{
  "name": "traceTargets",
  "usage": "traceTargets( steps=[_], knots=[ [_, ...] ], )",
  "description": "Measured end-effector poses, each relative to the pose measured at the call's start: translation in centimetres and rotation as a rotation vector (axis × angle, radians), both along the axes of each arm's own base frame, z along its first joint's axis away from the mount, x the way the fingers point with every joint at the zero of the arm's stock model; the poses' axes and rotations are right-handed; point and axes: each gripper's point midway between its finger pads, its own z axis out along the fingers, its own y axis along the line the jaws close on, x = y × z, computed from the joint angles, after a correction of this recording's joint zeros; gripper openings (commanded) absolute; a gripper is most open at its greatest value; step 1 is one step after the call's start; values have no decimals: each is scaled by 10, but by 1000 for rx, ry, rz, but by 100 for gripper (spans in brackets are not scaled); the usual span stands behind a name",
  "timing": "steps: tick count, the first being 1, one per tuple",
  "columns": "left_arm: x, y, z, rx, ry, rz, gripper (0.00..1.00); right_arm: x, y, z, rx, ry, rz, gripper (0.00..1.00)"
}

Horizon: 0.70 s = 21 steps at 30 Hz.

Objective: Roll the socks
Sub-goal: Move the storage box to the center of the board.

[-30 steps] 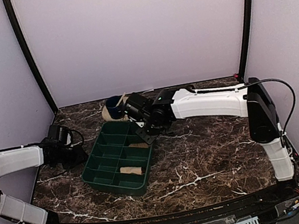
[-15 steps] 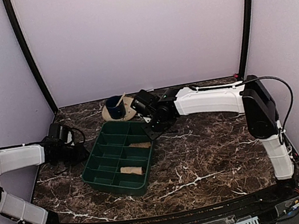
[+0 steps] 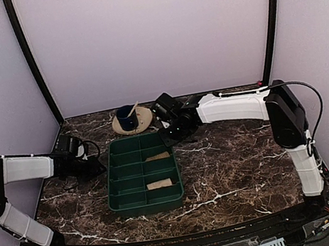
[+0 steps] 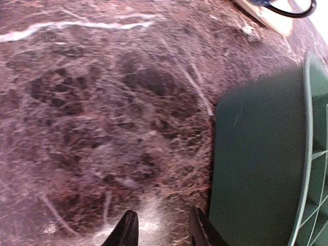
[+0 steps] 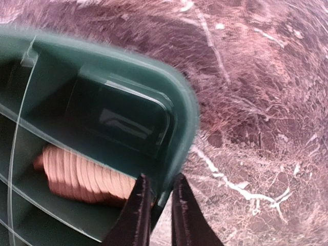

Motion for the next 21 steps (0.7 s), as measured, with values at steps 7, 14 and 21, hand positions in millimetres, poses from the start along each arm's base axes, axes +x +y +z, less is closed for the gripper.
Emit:
traceTargets(
  steps=[7,14,21],
  knots=[
    [4,-16,5,-73,-20,-51,34,7,-5,0,61,0,-17,0],
    [0,-27,3,-94,-13,-91,34,7,-11,-2,91,2,-31,0],
    [-1,-29,3,-90,-15,-99,33,16,-49,-2,87,4,-94,0]
  ],
)
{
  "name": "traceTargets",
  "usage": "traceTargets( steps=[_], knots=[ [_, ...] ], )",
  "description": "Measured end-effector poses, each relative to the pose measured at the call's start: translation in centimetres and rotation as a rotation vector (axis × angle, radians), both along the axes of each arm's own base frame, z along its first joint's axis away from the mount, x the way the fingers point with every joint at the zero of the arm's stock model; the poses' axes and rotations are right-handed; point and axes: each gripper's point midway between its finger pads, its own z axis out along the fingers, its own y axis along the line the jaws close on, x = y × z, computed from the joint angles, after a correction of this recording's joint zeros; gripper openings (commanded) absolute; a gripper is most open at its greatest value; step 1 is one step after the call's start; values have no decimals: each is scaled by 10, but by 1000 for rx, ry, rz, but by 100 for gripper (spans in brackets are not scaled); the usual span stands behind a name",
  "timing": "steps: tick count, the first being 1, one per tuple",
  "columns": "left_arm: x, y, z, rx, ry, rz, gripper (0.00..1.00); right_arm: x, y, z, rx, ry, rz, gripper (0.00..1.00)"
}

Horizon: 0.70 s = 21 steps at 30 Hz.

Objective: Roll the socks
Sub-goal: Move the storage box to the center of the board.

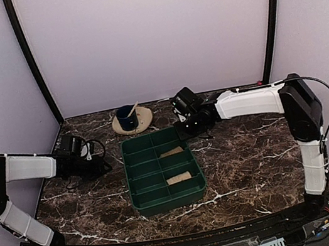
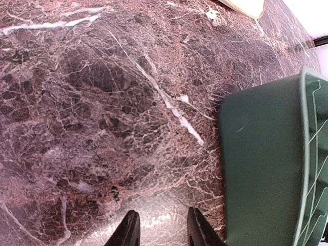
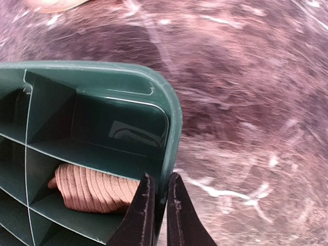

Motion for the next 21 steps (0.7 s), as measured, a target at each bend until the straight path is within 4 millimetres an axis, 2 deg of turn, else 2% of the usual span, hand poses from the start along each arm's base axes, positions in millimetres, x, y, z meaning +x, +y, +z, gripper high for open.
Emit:
traceTargets(
  steps=[5,13,17,21],
  knots=[
    [1,2,1,14,-9,8,34,8,-34,0,-16,-6,-69,0],
    [5,4,13,31,-55,20,33,11,-61,0,-28,-28,-125,1],
    [8,4,22,47,-80,28,33,12,-71,0,-25,-38,-146,15],
    [20,3,38,65,-128,41,33,7,-75,-3,-38,-35,-135,27]
  ],
)
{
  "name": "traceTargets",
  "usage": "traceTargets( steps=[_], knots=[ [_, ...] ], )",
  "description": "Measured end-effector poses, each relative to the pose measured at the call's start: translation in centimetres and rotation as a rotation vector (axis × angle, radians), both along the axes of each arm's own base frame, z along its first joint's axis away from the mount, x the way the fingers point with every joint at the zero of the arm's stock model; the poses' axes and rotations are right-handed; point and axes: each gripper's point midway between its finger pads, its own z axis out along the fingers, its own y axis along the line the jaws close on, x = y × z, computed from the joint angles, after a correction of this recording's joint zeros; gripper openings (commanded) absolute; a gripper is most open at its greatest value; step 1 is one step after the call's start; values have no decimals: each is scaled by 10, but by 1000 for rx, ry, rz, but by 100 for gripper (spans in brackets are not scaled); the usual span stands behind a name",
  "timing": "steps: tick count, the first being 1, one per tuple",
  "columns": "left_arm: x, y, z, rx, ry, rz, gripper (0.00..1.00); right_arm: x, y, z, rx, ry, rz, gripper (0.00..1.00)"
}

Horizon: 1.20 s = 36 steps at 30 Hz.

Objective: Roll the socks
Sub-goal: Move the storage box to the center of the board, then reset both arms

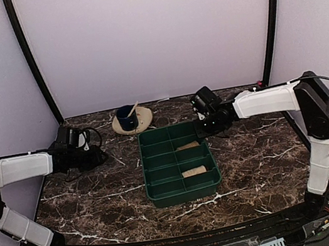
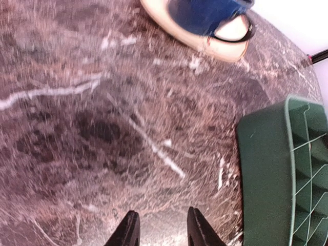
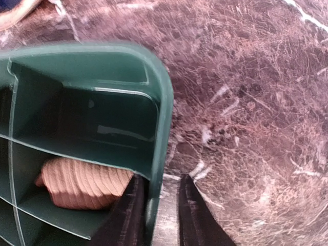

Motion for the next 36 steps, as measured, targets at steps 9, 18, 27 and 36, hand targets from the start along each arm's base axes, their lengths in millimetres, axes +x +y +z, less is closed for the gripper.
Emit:
traceTargets(
  steps=[9,18,27,36],
  knots=[
    [44,1,65,53,-193,36,34,-15,-29,-16,-80,48,-14,43],
    [66,11,117,139,-379,71,34,-14,-27,63,18,-124,29,54],
    [79,25,158,255,-664,92,38,-18,-59,69,-40,-285,-7,68],
    [82,32,147,401,-778,56,39,-21,-120,93,-128,-516,-132,88]
  ],
)
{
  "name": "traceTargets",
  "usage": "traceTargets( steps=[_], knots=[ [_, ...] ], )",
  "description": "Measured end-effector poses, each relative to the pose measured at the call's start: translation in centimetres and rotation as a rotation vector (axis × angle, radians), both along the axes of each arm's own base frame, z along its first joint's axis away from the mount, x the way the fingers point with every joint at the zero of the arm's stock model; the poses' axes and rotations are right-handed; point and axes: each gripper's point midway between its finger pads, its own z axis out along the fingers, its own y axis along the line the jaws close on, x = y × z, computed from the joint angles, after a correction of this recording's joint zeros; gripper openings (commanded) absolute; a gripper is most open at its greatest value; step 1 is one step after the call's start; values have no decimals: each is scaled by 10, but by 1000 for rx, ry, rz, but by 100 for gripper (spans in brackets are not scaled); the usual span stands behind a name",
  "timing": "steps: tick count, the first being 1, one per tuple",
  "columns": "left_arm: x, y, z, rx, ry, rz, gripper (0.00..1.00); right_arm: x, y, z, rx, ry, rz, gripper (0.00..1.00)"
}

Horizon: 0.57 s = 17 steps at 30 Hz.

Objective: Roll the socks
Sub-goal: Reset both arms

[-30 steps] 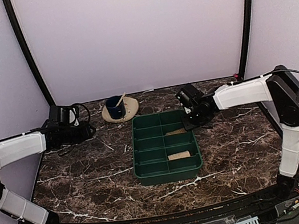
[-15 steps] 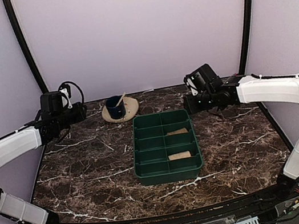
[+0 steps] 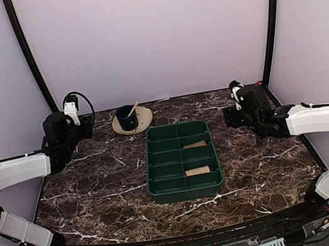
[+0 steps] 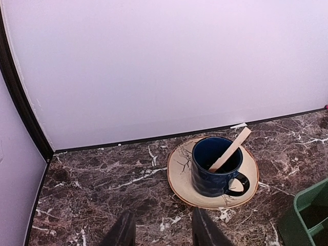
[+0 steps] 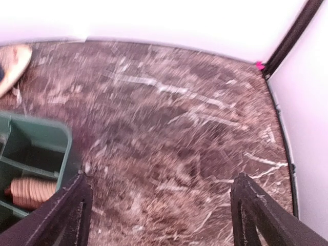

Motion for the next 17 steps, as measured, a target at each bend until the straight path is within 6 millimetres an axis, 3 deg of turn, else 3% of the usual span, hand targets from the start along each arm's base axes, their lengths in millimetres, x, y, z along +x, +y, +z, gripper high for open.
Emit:
traceTargets(
  steps=[5,17],
  knots=[
    [-3,1,-5,29,-22,-5,39,6,-14,30,38,-108,-73,93],
    [-9,4,-19,49,-16,-8,39,-3,-26,20,66,-102,-123,94]
  ],
)
